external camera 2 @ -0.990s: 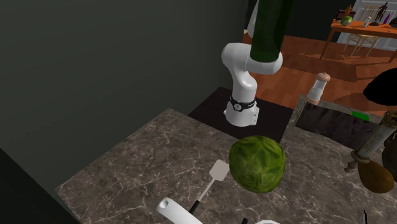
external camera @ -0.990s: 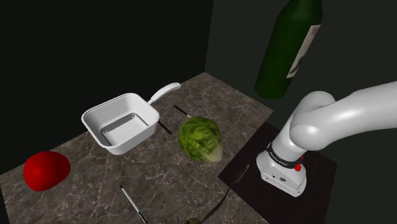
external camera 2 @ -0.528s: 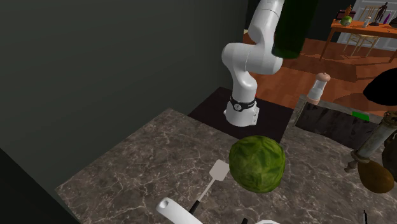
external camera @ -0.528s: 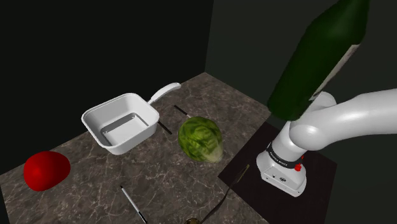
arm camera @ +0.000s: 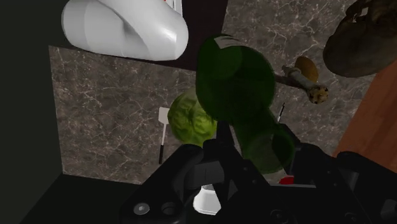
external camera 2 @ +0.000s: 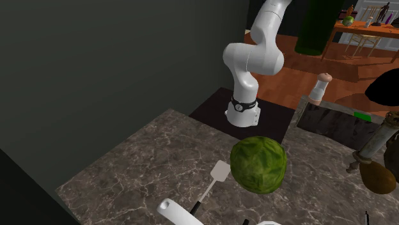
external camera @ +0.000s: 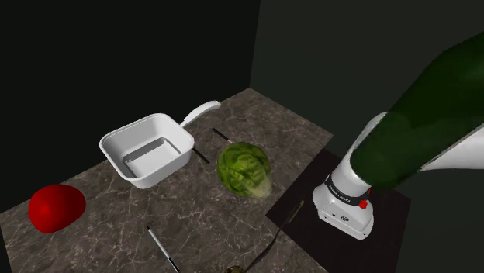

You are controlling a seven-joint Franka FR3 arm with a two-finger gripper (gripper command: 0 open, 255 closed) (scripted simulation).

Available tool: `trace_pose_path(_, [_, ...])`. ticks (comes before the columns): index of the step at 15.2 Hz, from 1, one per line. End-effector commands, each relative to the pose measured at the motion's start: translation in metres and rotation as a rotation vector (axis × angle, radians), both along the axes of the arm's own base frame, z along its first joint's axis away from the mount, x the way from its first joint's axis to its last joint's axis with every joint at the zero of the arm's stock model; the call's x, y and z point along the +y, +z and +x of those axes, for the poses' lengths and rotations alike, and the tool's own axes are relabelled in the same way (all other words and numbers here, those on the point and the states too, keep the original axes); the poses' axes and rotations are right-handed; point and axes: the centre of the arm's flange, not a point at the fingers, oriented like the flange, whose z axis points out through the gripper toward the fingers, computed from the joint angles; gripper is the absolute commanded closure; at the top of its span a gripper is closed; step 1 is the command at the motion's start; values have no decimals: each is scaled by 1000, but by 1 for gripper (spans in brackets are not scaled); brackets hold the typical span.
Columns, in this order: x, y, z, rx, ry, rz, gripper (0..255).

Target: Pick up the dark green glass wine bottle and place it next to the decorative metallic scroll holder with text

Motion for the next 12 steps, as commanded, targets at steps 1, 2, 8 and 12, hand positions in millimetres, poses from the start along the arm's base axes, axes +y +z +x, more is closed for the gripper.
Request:
trace_pose_path(1, [15,1,-24,1,0,0,255])
trace_pose_path(2, [22,1,-35,1,0,0,255])
trace_pose_path(8, [52,-4,-82,1,0,0,255])
trace_pose_path(12, [52,-26,-82,1,0,0,255])
